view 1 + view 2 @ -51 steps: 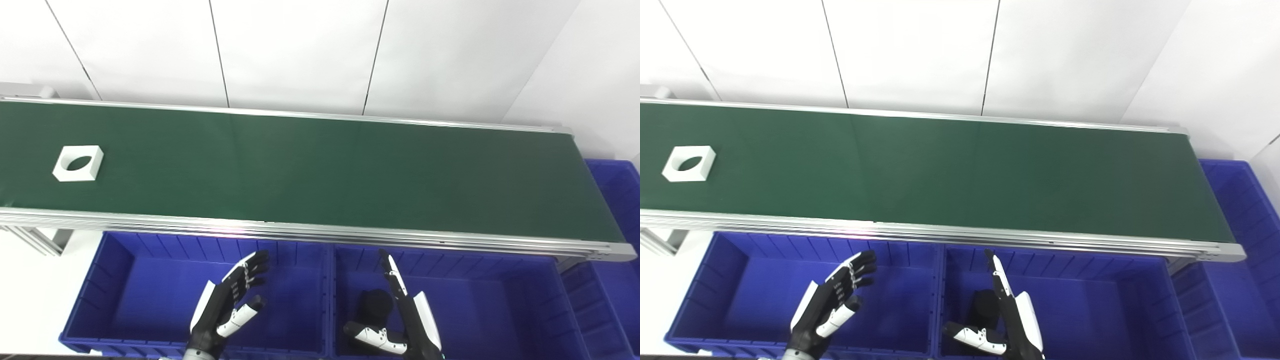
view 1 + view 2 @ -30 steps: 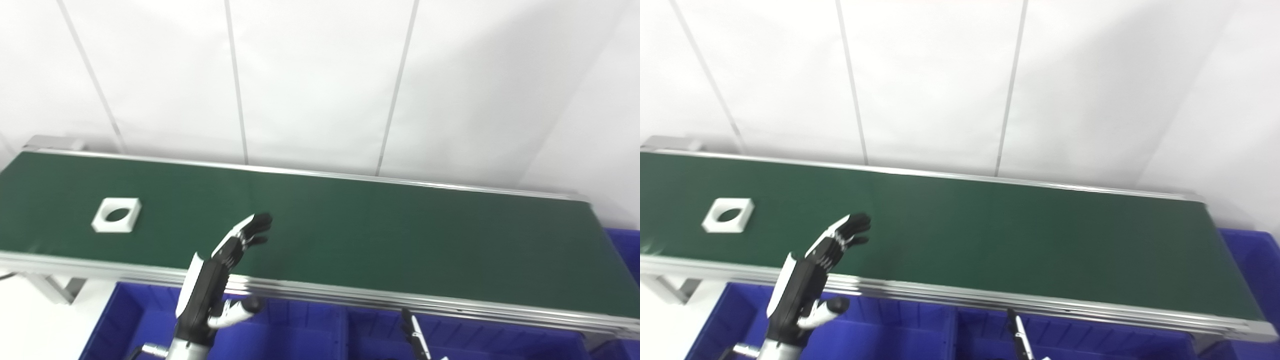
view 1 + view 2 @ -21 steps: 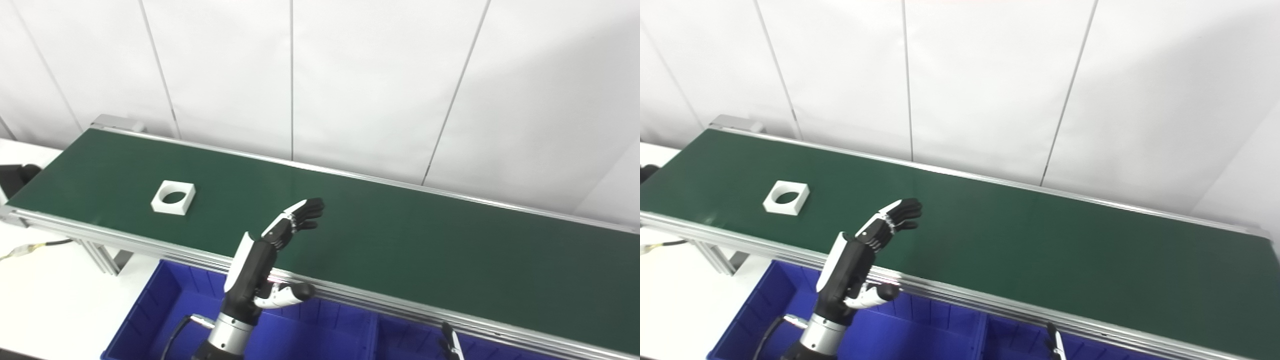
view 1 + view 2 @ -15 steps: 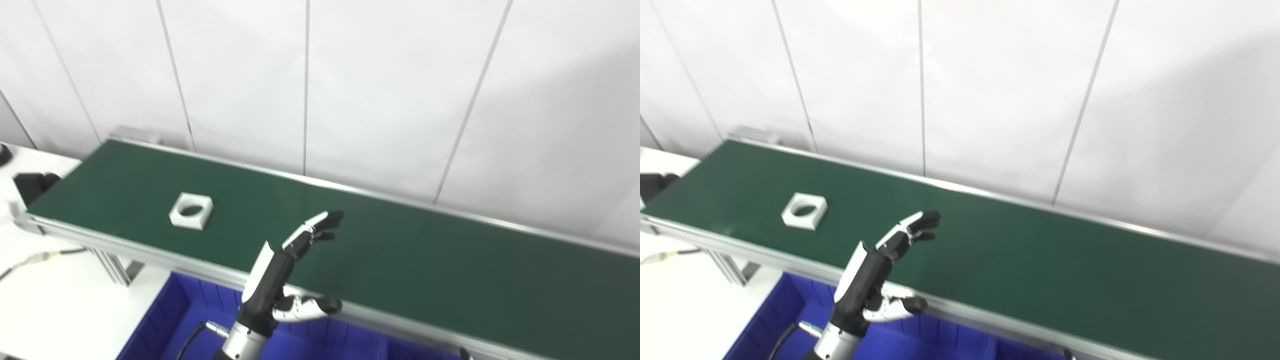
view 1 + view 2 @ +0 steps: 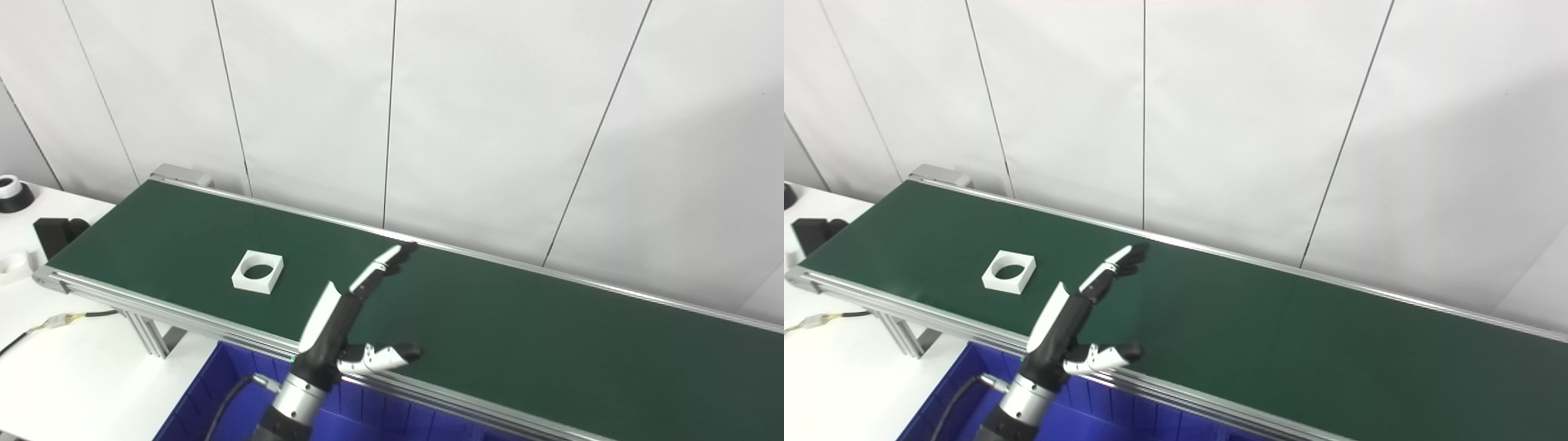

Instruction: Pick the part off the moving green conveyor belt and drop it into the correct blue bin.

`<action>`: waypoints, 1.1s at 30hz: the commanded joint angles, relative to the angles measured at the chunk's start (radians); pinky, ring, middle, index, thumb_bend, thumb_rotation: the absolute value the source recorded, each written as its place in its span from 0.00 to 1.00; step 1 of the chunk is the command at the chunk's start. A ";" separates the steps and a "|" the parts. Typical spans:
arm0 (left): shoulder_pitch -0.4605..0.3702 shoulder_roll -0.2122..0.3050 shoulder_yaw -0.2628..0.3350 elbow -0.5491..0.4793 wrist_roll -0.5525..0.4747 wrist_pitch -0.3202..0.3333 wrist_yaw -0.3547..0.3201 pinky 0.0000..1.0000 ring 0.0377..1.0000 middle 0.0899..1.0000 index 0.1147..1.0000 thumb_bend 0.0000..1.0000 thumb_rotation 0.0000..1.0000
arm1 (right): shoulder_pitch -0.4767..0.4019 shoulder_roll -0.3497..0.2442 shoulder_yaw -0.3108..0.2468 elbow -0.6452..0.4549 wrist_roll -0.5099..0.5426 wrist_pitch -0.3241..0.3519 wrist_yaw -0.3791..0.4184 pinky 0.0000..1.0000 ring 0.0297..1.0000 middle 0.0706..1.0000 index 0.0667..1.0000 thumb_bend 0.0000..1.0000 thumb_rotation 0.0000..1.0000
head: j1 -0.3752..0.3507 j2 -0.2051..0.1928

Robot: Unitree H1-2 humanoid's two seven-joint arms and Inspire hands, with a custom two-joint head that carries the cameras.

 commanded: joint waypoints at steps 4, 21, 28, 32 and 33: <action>-0.106 0.049 0.042 -0.015 0.034 0.093 -0.022 0.91 0.94 0.95 0.91 0.70 0.55 | -0.018 -0.004 -0.003 -0.016 -0.018 -0.052 -0.026 0.97 0.96 0.98 1.00 0.78 0.61 | -0.042 0.007; -0.321 0.217 0.010 0.209 0.168 0.162 -0.080 0.89 0.95 0.96 0.93 0.74 0.28 | -0.035 -0.012 0.053 -0.030 -0.061 -0.052 -0.121 0.88 0.89 0.92 1.00 0.79 0.62 | -0.162 0.070; -0.385 0.267 -0.022 0.281 0.230 0.238 -0.126 0.86 0.95 0.97 0.93 0.80 0.23 | -0.035 -0.015 0.065 -0.046 -0.076 -0.052 -0.145 0.85 0.88 0.92 1.00 0.79 0.61 | -0.180 0.102; -0.436 0.301 -0.066 0.373 0.291 0.257 -0.136 0.84 0.93 0.96 0.92 0.86 0.21 | -0.034 -0.018 0.068 -0.056 -0.079 -0.052 -0.152 0.87 0.89 0.90 1.00 0.79 0.61 | -0.184 0.124; -0.445 0.308 -0.078 0.386 0.302 0.268 -0.147 0.84 0.93 0.96 0.92 0.86 0.21 | -0.035 -0.018 0.069 -0.058 -0.079 -0.052 -0.154 0.87 0.89 0.90 1.00 0.79 0.61 | -0.184 0.124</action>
